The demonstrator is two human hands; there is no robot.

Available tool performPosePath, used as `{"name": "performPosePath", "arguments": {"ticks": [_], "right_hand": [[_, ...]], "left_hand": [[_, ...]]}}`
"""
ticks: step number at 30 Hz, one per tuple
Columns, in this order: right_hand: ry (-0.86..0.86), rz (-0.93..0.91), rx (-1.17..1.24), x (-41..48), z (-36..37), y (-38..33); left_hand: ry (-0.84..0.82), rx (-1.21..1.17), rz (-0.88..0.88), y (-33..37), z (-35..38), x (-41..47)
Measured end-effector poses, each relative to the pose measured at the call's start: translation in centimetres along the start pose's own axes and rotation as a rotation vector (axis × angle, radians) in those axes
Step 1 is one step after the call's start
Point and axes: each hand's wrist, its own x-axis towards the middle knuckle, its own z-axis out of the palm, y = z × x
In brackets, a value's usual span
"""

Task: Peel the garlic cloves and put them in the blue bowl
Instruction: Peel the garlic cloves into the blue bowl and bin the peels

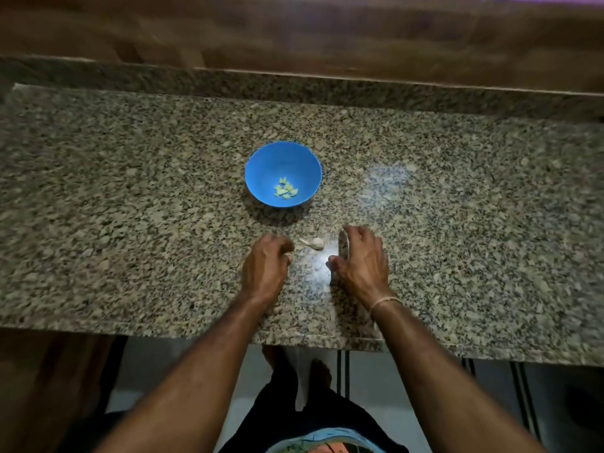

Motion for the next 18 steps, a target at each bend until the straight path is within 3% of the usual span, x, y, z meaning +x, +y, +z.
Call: {"name": "performPosePath", "arguments": {"ticks": [6,10,14,18], "right_hand": [[0.041,0.019,-0.099,0.5,1.4,0.4],[0.061,0.027,-0.11,0.5,2.1,0.6],[0.088,0.024,-0.102,0.6,2.5,0.4],[0.082,0.024,-0.092,0.6,2.5,0.7]], "left_hand": [[0.048,0.067,0.094,-1.0,0.7,0.2],[0.167,-0.057,0.062,0.8,-0.7,0.4],[0.337,-0.093,0.038,3.6,-3.8,5.4],[0.322,-0.012,-0.011,3.9,-4.9,10.2]]}}
